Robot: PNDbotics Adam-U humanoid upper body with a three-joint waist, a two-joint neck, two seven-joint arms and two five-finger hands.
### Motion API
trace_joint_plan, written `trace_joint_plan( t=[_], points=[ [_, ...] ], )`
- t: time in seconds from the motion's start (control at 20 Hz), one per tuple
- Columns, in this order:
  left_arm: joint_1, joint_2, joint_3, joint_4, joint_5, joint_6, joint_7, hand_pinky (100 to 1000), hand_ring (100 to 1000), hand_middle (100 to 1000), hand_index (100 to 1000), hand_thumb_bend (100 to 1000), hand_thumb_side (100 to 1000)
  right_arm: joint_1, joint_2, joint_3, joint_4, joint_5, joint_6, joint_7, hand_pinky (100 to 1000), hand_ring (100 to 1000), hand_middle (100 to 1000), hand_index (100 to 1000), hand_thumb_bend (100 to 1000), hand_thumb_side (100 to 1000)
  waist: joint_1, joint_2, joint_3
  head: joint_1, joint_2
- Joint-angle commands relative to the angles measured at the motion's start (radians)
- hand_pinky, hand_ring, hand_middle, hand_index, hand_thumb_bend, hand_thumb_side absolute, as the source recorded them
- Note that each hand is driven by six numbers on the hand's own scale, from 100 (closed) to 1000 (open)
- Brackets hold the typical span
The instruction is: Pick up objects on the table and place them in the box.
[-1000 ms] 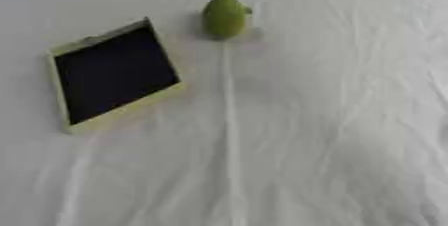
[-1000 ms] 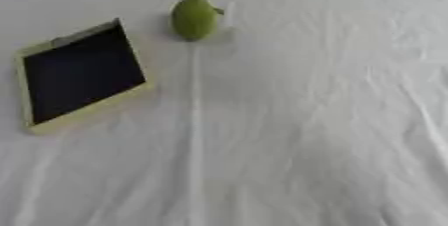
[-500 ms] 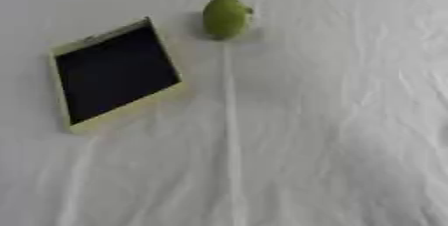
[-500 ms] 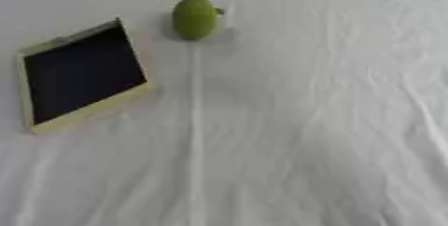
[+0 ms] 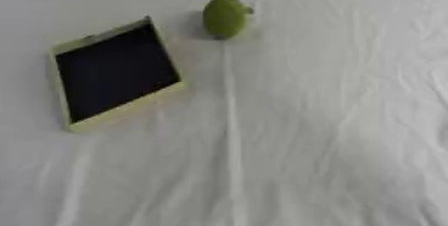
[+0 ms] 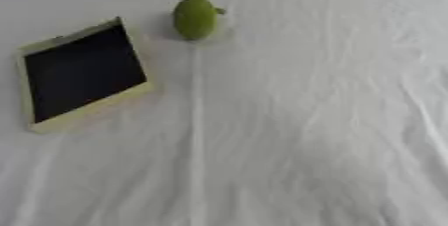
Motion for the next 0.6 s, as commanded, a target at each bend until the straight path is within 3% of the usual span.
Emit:
trace_joint_plan(
  t=[0.05,0.4,0.6],
  points=[
    [-0.008,0.023,0.001,-0.015,0.004,0.000,-0.005,795,733,625,754,233,601,-0.042,-0.066,0.033,-0.016,0.061,0.008,0.104,826,850,854,894,126,569,-0.002,-0.025,0.000,-0.004,0.008],
    [-0.007,0.029,-0.005,-0.015,0.006,-0.001,-0.008,794,734,626,755,232,601,-0.086,-0.131,0.117,-0.016,0.174,-0.028,0.327,827,864,866,904,174,624,-0.011,-0.030,-0.003,-0.003,0.005],
    [-0.006,0.032,-0.006,-0.015,0.005,-0.001,-0.010,793,734,626,754,230,601,-0.094,-0.152,0.143,-0.016,0.192,-0.045,0.400,827,869,868,906,194,641,-0.013,-0.032,-0.007,-0.003,0.002]
  ],
)
